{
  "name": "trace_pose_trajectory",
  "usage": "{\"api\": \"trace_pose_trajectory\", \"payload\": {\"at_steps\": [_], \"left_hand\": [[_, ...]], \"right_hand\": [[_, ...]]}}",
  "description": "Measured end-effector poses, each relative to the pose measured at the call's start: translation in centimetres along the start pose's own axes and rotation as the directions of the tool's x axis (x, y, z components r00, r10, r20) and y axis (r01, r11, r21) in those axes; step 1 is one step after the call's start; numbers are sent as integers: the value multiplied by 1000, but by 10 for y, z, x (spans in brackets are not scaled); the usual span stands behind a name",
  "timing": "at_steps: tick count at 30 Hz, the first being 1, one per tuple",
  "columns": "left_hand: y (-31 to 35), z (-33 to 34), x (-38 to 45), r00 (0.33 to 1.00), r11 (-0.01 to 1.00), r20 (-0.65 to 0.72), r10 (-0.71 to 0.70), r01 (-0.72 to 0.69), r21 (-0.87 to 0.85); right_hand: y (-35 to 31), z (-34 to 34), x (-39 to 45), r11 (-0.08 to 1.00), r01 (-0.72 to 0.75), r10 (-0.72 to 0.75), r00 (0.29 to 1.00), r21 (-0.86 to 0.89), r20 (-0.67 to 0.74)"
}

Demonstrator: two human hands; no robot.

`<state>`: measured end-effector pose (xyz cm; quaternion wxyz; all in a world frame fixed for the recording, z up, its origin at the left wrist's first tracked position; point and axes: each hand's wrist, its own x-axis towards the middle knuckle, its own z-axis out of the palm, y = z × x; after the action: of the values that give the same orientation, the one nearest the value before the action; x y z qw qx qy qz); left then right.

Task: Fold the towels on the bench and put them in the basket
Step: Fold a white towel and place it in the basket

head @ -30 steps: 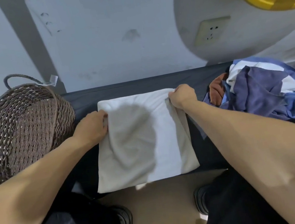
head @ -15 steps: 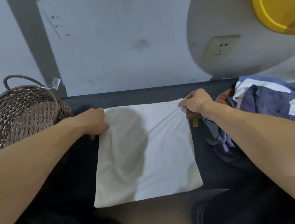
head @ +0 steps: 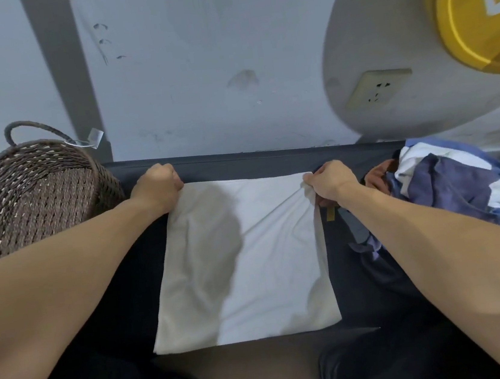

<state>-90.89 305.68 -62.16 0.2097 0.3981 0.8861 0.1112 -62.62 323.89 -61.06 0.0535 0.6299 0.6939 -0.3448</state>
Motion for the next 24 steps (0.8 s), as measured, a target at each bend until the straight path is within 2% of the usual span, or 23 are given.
{"api": "trace_pose_trajectory", "payload": {"at_steps": [4, 9, 11, 13, 17, 19, 21, 24], "left_hand": [[-8, -7, 0, 996, 994, 64, 57, -50, -101], [-7, -1, -10, 996, 996, -38, 76, -75, 40], [-2, -5, -9, 998, 999, -51, -26, 24, -31], [3, -12, -5, 993, 990, 8, -117, 118, -80], [10, -21, -5, 992, 996, 90, -92, 92, -1], [13, -23, -9, 991, 996, 104, -88, 88, 3], [15, -23, -12, 990, 993, 85, -111, 114, -28], [17, -23, -18, 991, 991, 60, -122, 125, -45]], "right_hand": [[-2, 3, 0, 997, 14, -14, 1000, -70, 4], [0, 8, -1, 995, 39, -40, 999, -90, -1], [2, 9, -2, 996, 41, -42, 999, -75, -11], [4, 8, -3, 998, 49, -51, 998, -50, -40], [4, 3, -11, 997, 77, -75, 995, 24, -69], [-1, -4, -24, 998, 26, -26, 1000, 58, -1], [-1, -8, -39, 996, -58, 47, 988, 73, 147], [13, 3, -65, 985, -172, 160, 924, 2, 347]]}}
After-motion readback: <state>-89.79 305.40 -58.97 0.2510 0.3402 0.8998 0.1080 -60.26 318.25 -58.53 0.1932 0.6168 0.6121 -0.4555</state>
